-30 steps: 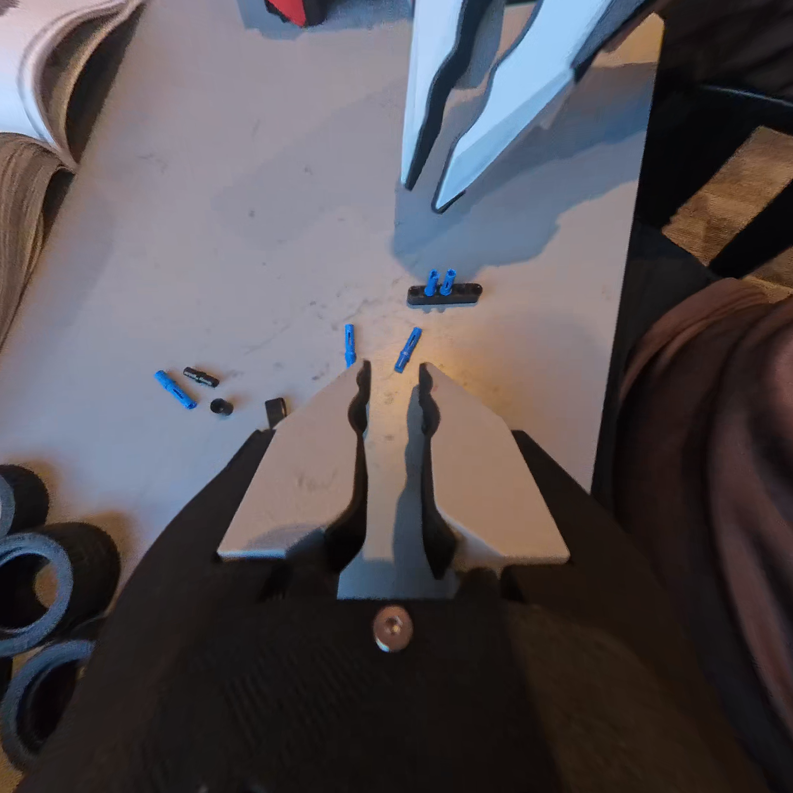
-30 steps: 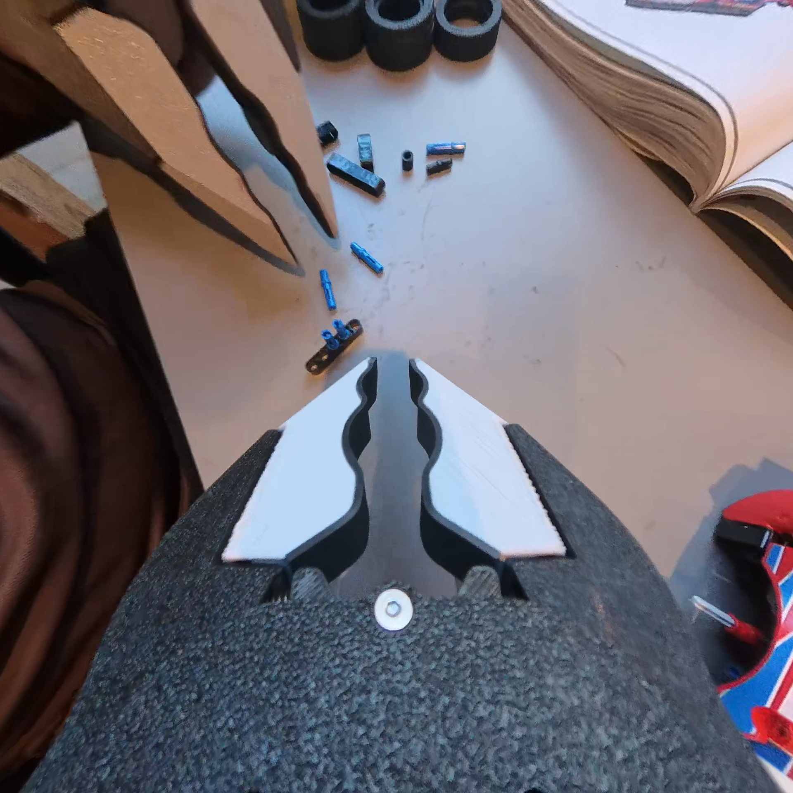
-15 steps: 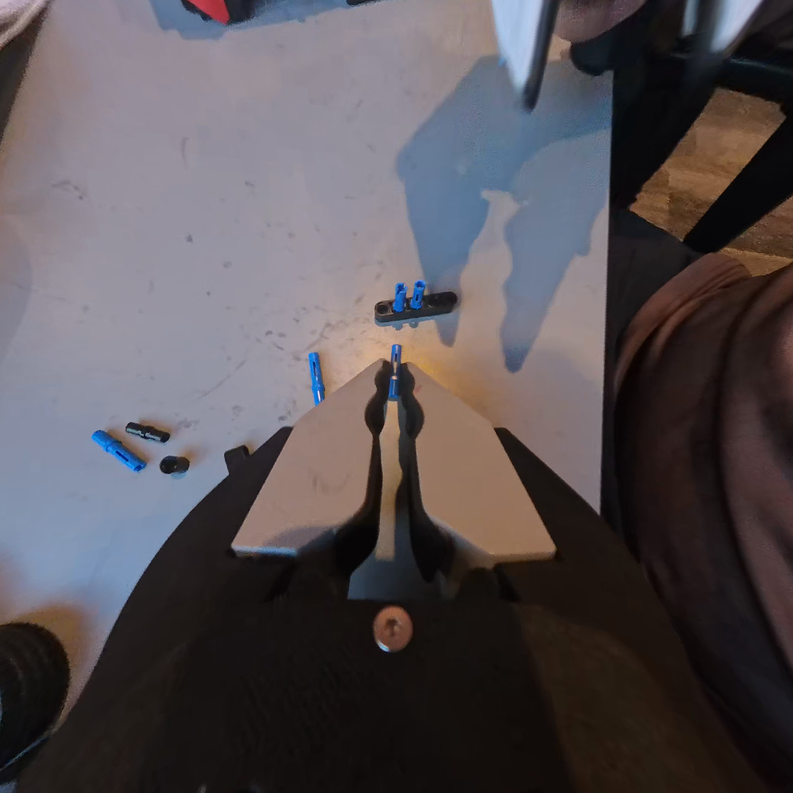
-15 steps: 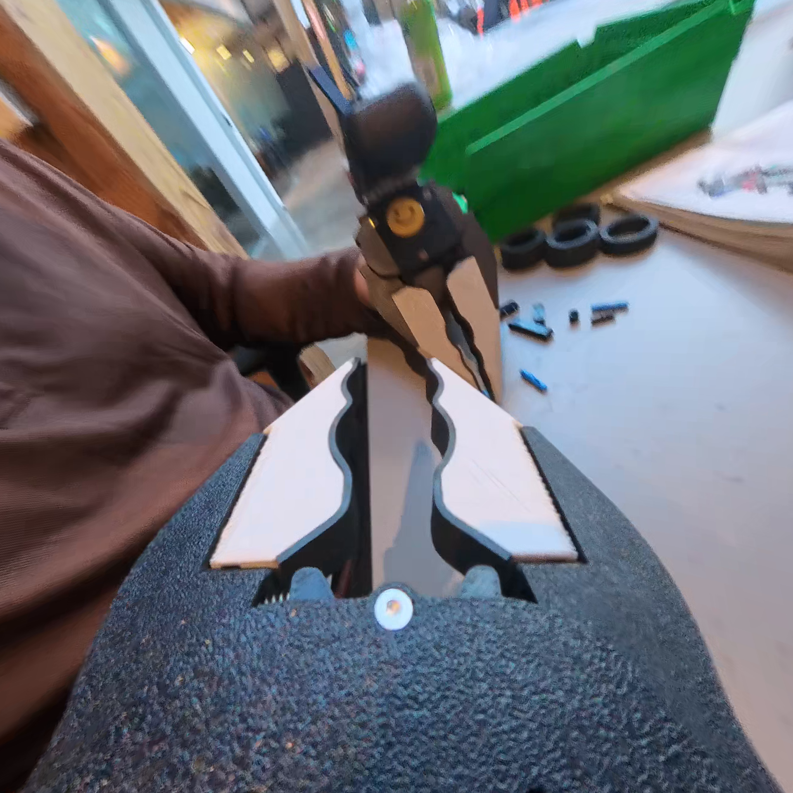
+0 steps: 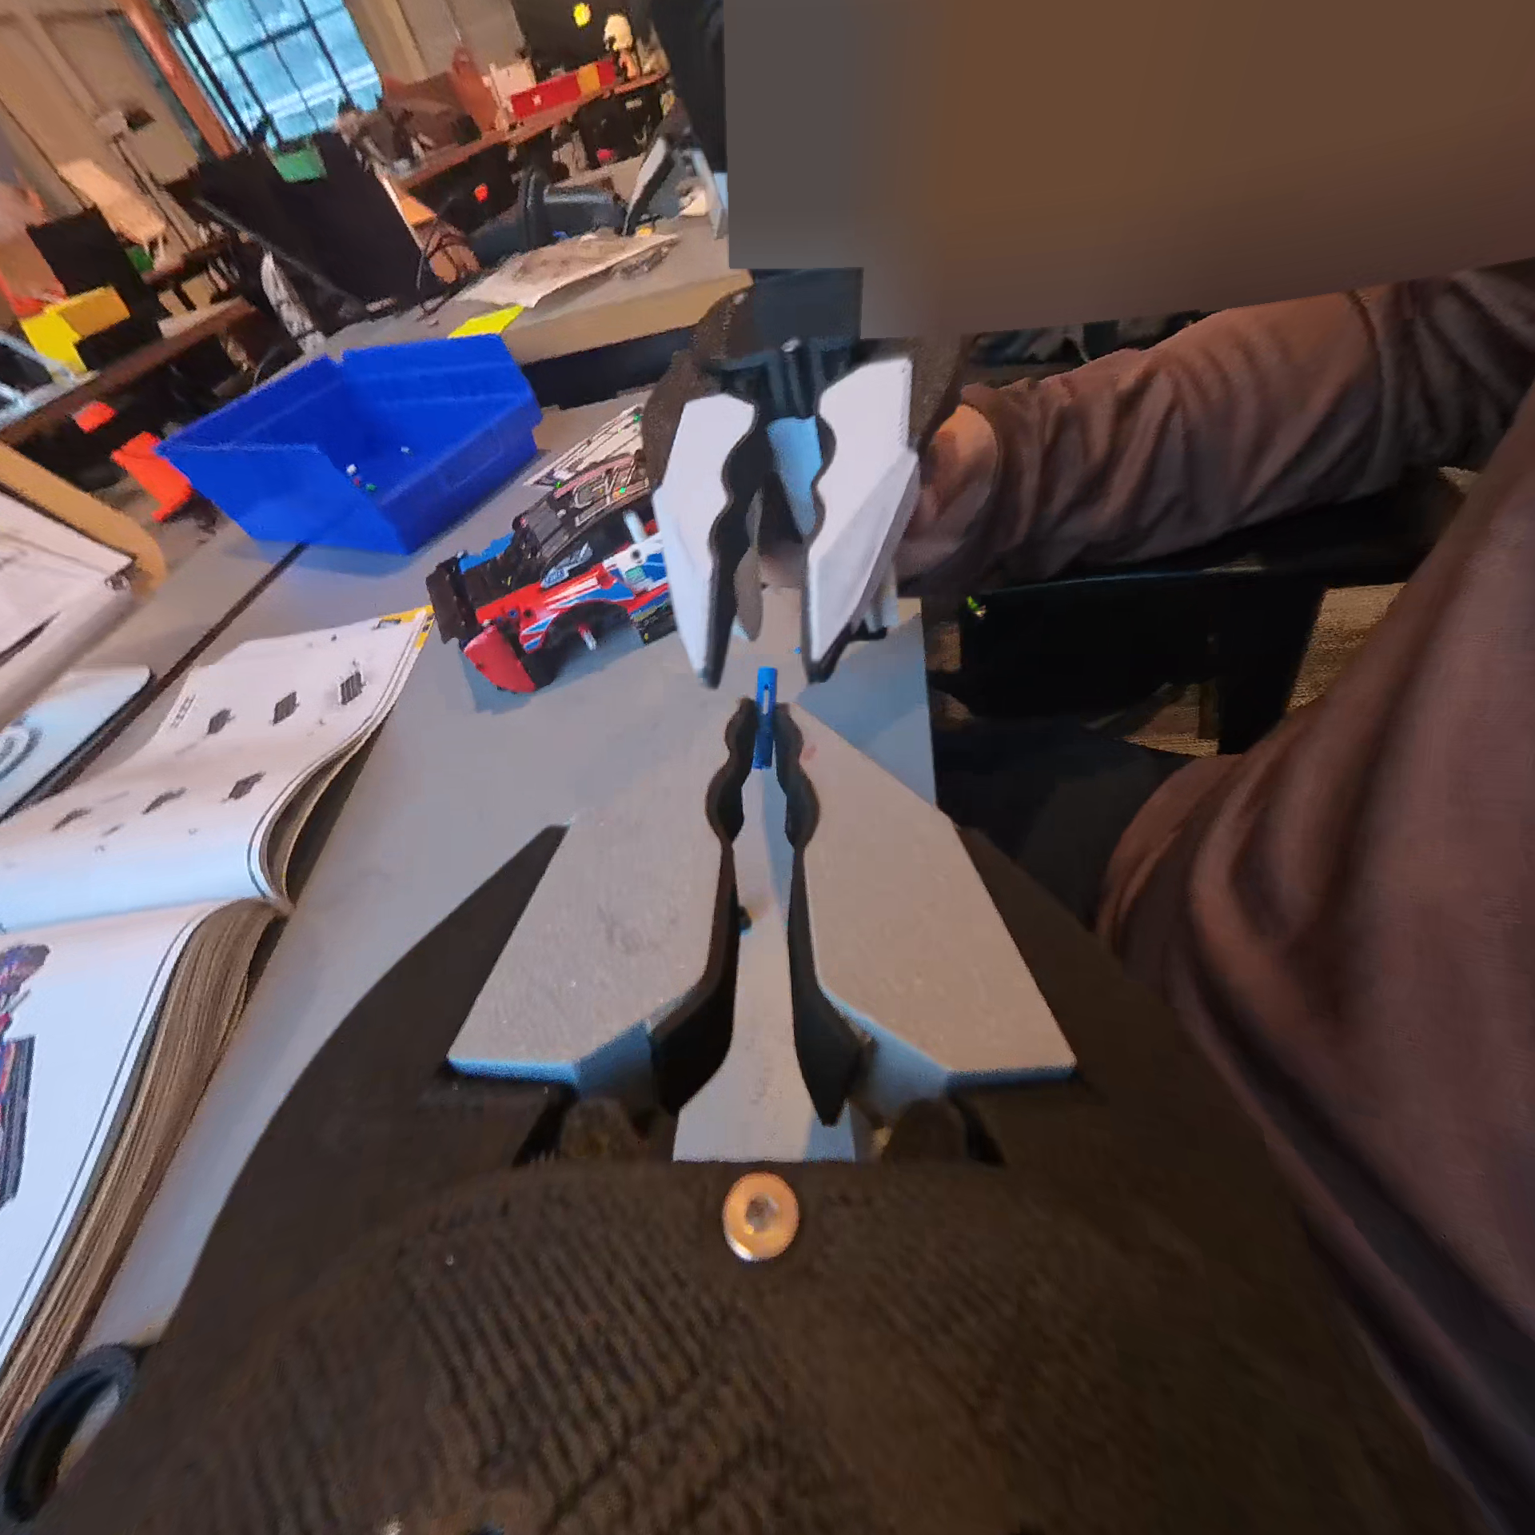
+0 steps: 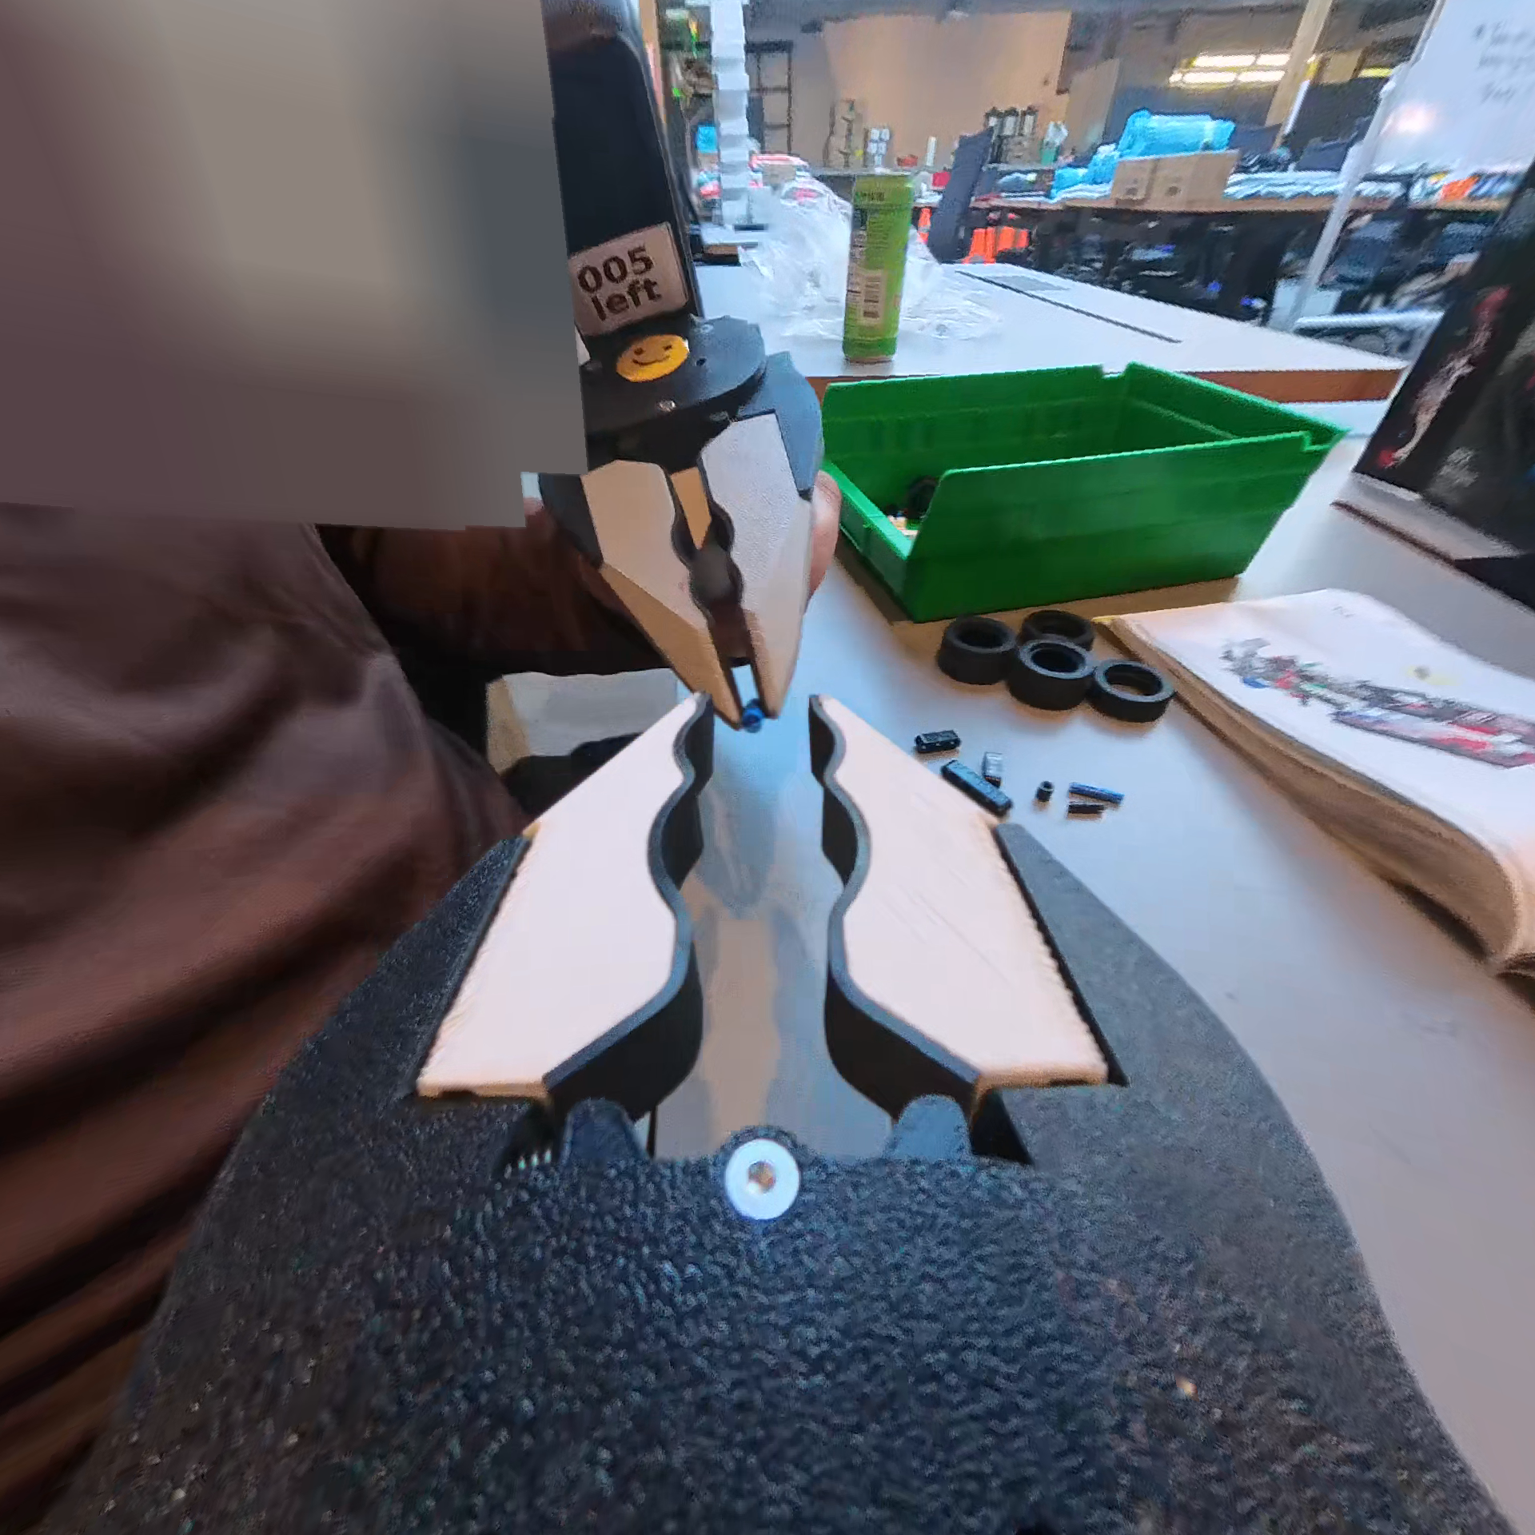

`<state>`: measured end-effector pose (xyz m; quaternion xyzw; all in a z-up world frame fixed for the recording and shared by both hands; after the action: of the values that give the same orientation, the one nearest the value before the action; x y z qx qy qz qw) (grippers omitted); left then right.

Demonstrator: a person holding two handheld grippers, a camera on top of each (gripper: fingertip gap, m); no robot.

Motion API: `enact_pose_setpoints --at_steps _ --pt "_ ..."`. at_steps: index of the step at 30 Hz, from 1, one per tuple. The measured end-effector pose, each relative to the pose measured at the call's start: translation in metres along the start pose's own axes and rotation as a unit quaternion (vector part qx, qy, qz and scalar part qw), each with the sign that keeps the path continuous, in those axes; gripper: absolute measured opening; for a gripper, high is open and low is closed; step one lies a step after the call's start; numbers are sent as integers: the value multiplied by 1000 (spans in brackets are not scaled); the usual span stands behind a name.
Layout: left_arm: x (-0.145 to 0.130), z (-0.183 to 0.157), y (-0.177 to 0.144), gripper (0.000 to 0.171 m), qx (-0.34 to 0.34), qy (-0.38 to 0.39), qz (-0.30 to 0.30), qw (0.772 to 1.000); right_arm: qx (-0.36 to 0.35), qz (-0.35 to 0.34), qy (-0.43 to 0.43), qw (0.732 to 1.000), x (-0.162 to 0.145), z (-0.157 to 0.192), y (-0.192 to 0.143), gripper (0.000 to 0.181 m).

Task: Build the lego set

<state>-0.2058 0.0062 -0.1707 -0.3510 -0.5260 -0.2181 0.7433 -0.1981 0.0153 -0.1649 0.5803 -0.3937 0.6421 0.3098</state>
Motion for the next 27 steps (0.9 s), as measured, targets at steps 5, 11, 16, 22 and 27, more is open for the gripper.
enact_pose_setpoints --at_steps 5,11,16,22,27 --pt "0 -6 5 2 3 20 4 1000 -23 12 -60 998 0 6 1 13" --pt "4 -7 3 2 10 35 -24 999 -24 10 -64 998 1 6 -4 12" --pt "4 -7 3 2 9 33 -32 999 -16 20 -62 998 -3 7 -4 7" --pt "3 -6 3 2 0 17 -36 999 -13 18 -59 998 -3 8 -3 6" --pt "0 -5 3 2 -1 7 -34 999 -19 24 -53 998 -5 6 -1 4"
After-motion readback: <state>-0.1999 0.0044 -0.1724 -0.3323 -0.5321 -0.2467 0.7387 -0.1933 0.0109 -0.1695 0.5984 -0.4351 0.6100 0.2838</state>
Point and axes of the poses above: each gripper's, where its closed fingertips meet, y out along the fingers, x out of its top, z = x × y across the jaws, the point moved 1 cm from there along -y, back along the fingers, and after that the axes turned 4 degrees about -x, right-handed, at the moved point
